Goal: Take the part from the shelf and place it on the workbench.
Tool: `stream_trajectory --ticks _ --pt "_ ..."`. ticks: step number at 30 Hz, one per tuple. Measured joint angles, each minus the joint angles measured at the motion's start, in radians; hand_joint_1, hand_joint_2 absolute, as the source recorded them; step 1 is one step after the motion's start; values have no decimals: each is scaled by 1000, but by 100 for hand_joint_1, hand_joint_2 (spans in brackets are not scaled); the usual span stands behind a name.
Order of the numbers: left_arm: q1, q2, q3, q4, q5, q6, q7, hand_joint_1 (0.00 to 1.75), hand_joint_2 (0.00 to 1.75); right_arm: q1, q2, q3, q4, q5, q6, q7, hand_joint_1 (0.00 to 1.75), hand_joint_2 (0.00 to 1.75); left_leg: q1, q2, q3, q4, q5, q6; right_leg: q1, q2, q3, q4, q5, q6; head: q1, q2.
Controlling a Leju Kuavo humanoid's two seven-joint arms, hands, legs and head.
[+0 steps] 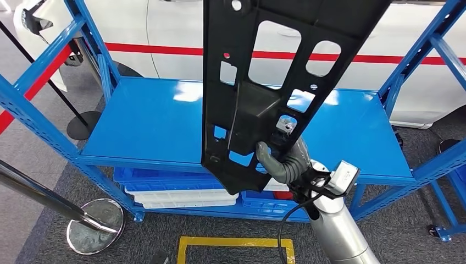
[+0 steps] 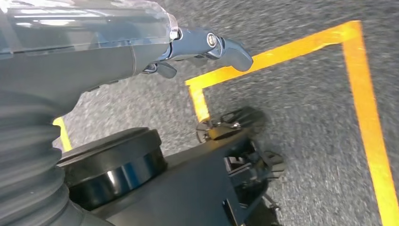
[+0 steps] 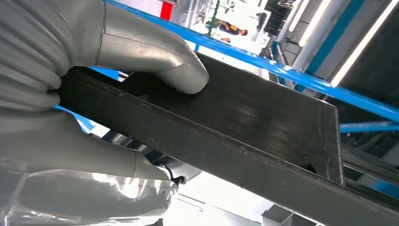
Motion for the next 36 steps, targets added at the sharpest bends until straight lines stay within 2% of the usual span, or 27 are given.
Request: stream_trajectory --ticks 2,4,5,7,9,10,11,12,14,15,16,18,19,20,21,23,24,25,26,27,28,30,31,32,34,35,36 --pt "1 0 9 0 7 1 14 0 175 1 1 -5 3 -12 2 10 168 175 -1 0 -5 0 4 -10 5 1 3 -17 6 -7 0 0" --pt "2 1 18 0 9 5 22 0 175 1 2 -10 6 -21 3 19 168 175 -1 -1 -9 4 -3 -21 1 -2 1 -24 14 -20 0 0" --pt "3 1 22 0 10 6 26 0 175 1 3 -12 6 -26 4 23 168 175 0 0 -16 22 -22 -25 -1 -4 -1 -28 20 -27 0 0" --pt "5 1 26 0 11 9 32 0 175 0 4 -13 8 -34 10 27 168 175 3 1 -52 119 -97 -32 -2 -8 -9 -33 30 -38 0 0" --pt "8 2 29 0 11 11 36 0 175 0 6 -15 13 -40 14 30 168 175 5 2 -94 248 -167 -38 -1 -11 -24 -32 41 -41 0 0" --pt "10 2 31 0 11 12 38 0 175 0 6 -16 16 -42 15 32 168 175 5 2 -99 280 -179 -40 -1 -12 -33 -31 47 -40 0 0" --pt "10 2 31 0 10 13 40 0 175 0 6 -17 19 -44 15 34 168 175 5 2 -82 268 -171 -41 0 -12 -42 -29 54 -38 0 0" --pt "11 3 32 0 10 14 42 0 175 0 6 -17 22 -45 15 36 168 175 5 2 -45 216 -149 -40 -1 -12 -51 -27 60 -36 0 0" --pt "9 4 32 0 8 15 47 0 175 -2 7 -20 25 -49 15 40 168 175 4 2 48 67 -105 -35 0 -12 -64 -22 72 -28 0 0" --pt "8 4 33 0 8 15 48 0 175 -4 7 -21 26 -51 15 42 168 175 3 2 76 17 -91 -31 1 -12 -68 -19 78 -23 0 0" --pt "8 4 35 0 8 16 49 0 175 -6 9 -23 28 -53 15 43 168 175 1 1 87 -6 -85 -26 2 -12 -70 -18 84 -17 0 0" --pt "11 4 39 0 9 17 49 0 175 -8 11 -25 30 -55 15 45 168 175 -2 1 80 -8 -71 -14 1 -12 -71 -23 98 -4 0 0" --pt "12 4 42 0 10 17 48 0 175 -8 12 -26 31 -56 15 46 168 175 -2 2 75 -11 -60 -7 -2 -10 -75 -23 96 1 0 0" --pt "12 5 43 0 10 17 48 0 175 -9 12 -27 32 -57 15 48 168 175 -2 3 68 -14 -48 1 -3 -9 -84 -11 77 6 0 0" --pt "12 5 44 0 10 17 47 0 175 -10 12 -28 33 -57 15 49 168 175 0 5 59 -17 -35 7 -4 -8 -98 20 40 11 0 0" --pt "11 5 45 0 9 17 46 0 175 -12 12 -29 35 -58 15 51 168 175 0 7 32 -17 -12 13 -6 -7 -137 138 -61 18 0 0" --pt "11 5 46 0 9 17 45 0 175 -12 12 -30 37 -58 15 52 168 175 -1 7 17 -16 -2 14 -7 -7 -152 205 -95 21 0 0" --pt "11 5 46 0 9 17 45 0 175 -12 12 -30 38 -58 15 53 168 175 -2 7 2 -15 8 13 -7 -7 -155 252 -108 23 0 0" --pt "12 5 46 0 8 17 44 0 175 -12 12 -30 39 -58 15 54 168 175 -3 7 -13 -13 18 12 -7 -7 -141 267 -101 23 0 0" --pt "12 5 46 0 8 17 44 0 175 -12 12 -31 40 -58 15 55 168 175 -4 6 -28 -11 27 10 -7 -7 -108 243 -81 21 0 0" --pt "12 5 47 0 8 18 44 0 175 -12 12 -31 40 -58 15 56 168 175 -4 6 -41 -8 36 8 -6 -7 -57 187 -60 18 0 0" --pt "13 5 47 0 9 18 44 0 175 -12 12 -31 40 -58 15 56 168 175 -5 4 -57 -4 50 0 -3 -5 49 46 -56 7 0 0" --pt "14 5 47 0 10 18 43 0 175 -12 12 -31 40 -59 16 56 168 175 -6 3 -60 -4 57 -5 1 -4 81 0 -62 0 -1 0" --pt "15 5 47 0 10 18 43 0 175 -14 13 -32 39 -59 16 56 168 175 -5 3 -61 -6 65 -11 5 -3 94 -25 -68 -6 -1 0" --pt "17 5 47 0 10 18 43 0 175 -17 14 -32 40 -61 16 57 168 175 -4 2 -65 -8 75 -23 7 -6 86 -34 -51 -20 -1 0" --pt "18 5 48 0 9 19 43 0 175 -20 15 -32 41 -63 17 57 168 175 -3 2 -72 0 63 -27 5 -8 79 -37 -41 -28 -1 0" --pt "20 5 48 0 8 19 44 0 175 -23 17 -32 42 -64 17 57 168 175 -1 2 -85 26 30 -32 3 -10 68 -41 -29 -36 -1 0"
